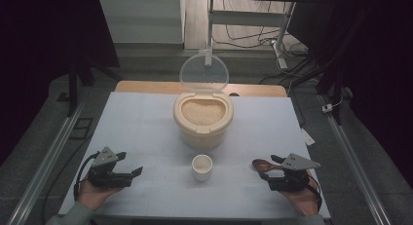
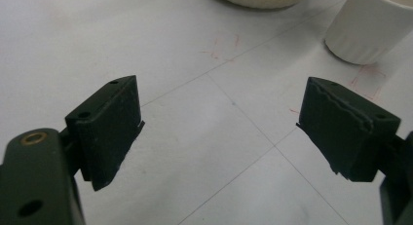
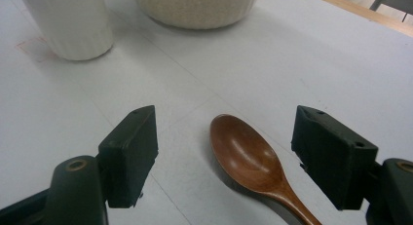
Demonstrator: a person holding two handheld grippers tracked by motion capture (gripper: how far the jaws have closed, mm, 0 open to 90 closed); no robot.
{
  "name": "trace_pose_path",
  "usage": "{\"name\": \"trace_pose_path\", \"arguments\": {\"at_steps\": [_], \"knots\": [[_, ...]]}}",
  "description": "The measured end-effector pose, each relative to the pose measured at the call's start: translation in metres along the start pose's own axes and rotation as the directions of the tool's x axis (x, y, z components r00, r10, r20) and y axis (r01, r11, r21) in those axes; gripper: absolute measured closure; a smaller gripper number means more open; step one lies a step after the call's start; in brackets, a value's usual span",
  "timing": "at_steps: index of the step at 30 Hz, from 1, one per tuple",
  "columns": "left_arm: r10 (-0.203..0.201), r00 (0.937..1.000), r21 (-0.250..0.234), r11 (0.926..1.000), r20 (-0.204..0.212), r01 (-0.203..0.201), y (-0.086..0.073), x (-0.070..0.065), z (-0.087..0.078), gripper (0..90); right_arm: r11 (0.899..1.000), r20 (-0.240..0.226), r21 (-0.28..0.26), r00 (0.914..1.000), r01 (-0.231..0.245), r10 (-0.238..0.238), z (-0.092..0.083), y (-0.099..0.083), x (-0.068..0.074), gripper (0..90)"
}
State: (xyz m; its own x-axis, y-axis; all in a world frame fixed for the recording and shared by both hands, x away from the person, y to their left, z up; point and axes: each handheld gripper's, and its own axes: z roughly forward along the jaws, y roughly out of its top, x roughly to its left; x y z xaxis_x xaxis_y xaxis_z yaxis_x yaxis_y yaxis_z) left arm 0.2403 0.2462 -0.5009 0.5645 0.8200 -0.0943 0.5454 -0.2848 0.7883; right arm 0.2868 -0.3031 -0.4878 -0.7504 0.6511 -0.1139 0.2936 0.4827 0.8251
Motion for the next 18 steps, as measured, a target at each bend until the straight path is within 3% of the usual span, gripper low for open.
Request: {"name": "trace_pose_path", "arguments": {"at_steps": [18], "knots": [[0.007, 0.9999, 0.020, 0.9998, 0.008, -0.007, -0.0010, -0.0017, 0.0044, 15.5, 1.000, -0.005, 0.019, 1.0000, -0.004, 0.004, 0.0009, 0.0023, 0.0005, 26.8]]}}
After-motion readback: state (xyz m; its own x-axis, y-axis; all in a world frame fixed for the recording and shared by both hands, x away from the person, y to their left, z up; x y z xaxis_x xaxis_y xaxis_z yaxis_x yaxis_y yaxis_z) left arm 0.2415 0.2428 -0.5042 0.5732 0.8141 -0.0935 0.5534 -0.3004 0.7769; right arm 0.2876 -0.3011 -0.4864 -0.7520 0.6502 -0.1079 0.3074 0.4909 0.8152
